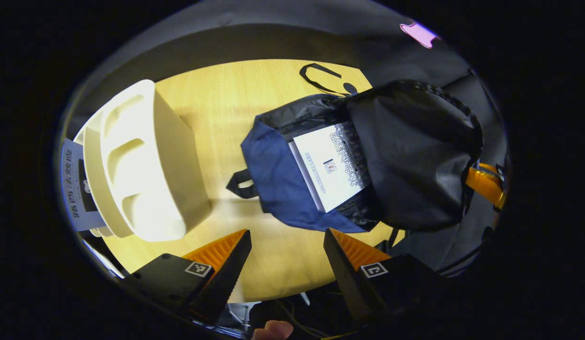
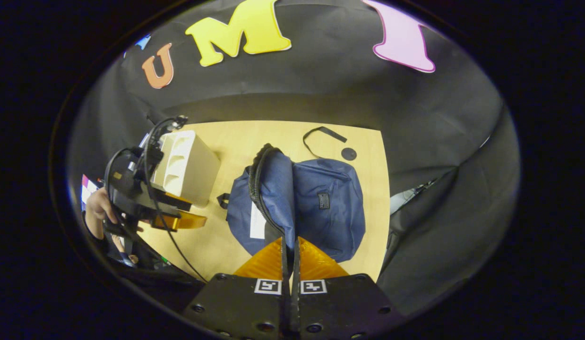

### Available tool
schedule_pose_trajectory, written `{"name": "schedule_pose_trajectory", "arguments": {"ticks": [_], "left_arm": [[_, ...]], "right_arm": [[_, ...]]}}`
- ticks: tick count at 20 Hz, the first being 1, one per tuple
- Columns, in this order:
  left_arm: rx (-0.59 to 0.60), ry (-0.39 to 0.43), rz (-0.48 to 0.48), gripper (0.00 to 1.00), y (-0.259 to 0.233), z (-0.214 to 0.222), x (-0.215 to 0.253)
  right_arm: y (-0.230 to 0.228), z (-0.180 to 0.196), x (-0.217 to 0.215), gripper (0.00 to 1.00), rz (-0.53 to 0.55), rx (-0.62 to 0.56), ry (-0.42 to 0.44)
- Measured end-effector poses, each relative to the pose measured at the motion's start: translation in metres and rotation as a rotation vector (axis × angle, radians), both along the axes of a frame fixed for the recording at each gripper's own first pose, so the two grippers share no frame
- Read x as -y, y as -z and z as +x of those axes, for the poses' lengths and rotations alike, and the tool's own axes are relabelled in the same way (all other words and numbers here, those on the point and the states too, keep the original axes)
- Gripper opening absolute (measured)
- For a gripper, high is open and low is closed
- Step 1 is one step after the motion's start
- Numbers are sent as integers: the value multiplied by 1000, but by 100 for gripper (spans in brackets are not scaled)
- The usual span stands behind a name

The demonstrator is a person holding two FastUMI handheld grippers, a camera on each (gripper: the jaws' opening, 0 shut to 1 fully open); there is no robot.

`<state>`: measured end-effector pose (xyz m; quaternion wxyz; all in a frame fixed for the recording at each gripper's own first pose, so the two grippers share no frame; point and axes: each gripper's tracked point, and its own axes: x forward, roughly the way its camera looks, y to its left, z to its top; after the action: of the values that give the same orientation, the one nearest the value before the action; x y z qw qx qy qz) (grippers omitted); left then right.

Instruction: Open the schoolbag, grab two books from the bookshelf and put them into the schoolbag.

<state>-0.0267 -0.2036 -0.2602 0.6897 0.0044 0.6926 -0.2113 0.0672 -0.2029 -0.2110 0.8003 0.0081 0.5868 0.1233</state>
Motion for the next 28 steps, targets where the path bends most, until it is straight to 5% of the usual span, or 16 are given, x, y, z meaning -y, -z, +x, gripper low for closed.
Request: {"name": "schedule_pose_trajectory", "arguments": {"ticks": [3, 8, 13, 17, 28], "left_arm": [[158, 11, 86, 98, -22, 17, -37], [384, -105, 176, 98, -79, 42, -117], [439, -308, 195, 95, -123, 57, -210], [469, -363, 263, 95, -151, 76, -289], [205, -337, 202, 95, -101, 111, -328]], "right_arm": [[1, -2, -5, 0, -4, 3, -1], [-5, -2, -13, 0, -17, 16, -3], [-5, -6, -21, 0, -30, 22, 0], [-3, -7, -27, 0, -32, 20, 10], [-3, -12, -25, 0, -34, 9, 48]]}}
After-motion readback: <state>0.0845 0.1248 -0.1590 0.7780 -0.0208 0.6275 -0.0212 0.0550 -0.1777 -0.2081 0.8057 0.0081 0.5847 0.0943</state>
